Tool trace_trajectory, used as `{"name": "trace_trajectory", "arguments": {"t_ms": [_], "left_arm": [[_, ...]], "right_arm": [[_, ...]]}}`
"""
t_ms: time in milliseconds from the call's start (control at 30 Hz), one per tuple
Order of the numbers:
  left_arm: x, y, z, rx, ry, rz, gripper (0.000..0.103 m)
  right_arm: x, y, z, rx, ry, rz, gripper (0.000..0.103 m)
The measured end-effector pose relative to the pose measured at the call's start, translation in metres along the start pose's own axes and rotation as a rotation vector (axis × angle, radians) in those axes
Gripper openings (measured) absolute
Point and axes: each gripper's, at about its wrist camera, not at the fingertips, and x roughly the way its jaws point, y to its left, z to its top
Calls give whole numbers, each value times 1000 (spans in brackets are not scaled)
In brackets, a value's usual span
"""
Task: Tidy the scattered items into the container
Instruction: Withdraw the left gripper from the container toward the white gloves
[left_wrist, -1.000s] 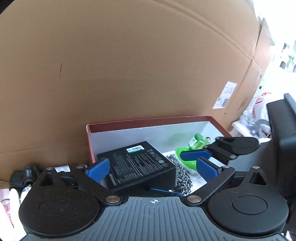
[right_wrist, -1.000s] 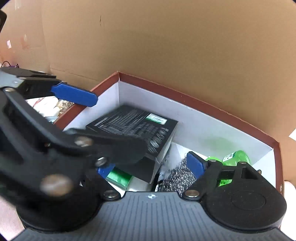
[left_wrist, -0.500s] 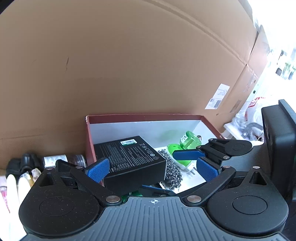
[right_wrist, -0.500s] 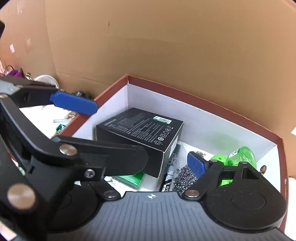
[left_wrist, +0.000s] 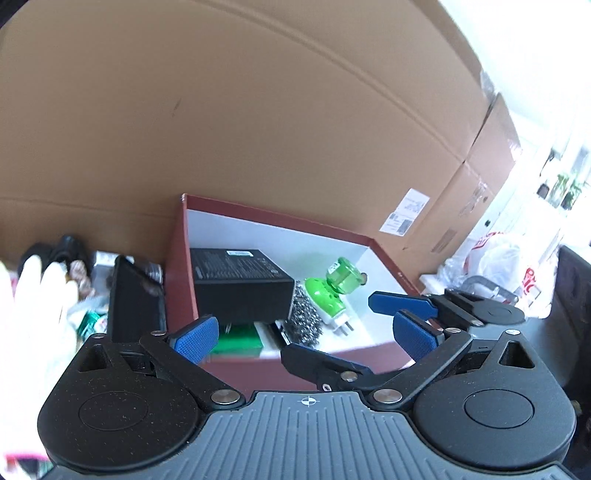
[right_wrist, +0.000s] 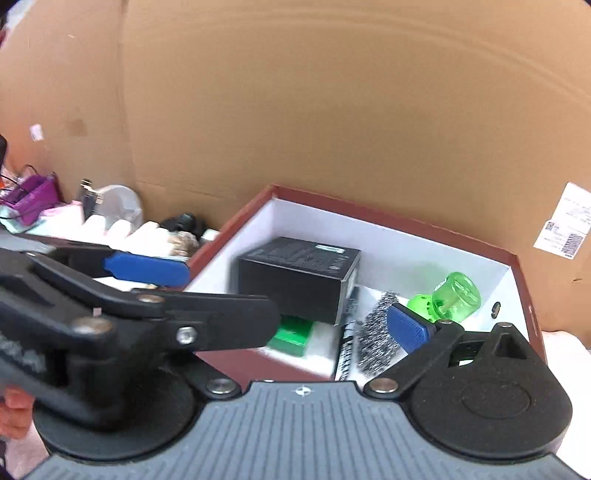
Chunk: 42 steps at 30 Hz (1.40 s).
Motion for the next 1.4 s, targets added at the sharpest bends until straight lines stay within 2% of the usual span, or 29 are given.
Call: {"name": "trace_trajectory", "arguments": {"t_ms": [167,300,400,533,700,833,1067,1233,1400], "left_arm": [[-34,-6,-25,1,-23,13,103],[-62,2,-55,-25,-24,24,103],[-81,14,-81,-50,-8,57,103],[-105,35,-109,-96,15,109,103],[-125,64,-131,-132,33,172,103],[-136,83,-132,-148,8,223,103],[-139,97,-124,-151,-20,240,103],[-131,103,-107,-126,-45,248,103],[-125,115,-92,-123,-67,258,103]], "right_arm": [[-36,37,-21,-73,-112,17,100],[-54,71,-45,-148,-194,-13,101],[-52,92,-64,-158,-192,18,101],[-58,119,-81,-154,-161,102,101],[-43,153,-100,-136,-115,185,101],[-32,165,-103,-91,-101,218,101],[-18,160,-102,-20,-105,168,101],[-6,164,-105,-38,-110,95,97],[5,165,-97,-27,-114,92,93]]}}
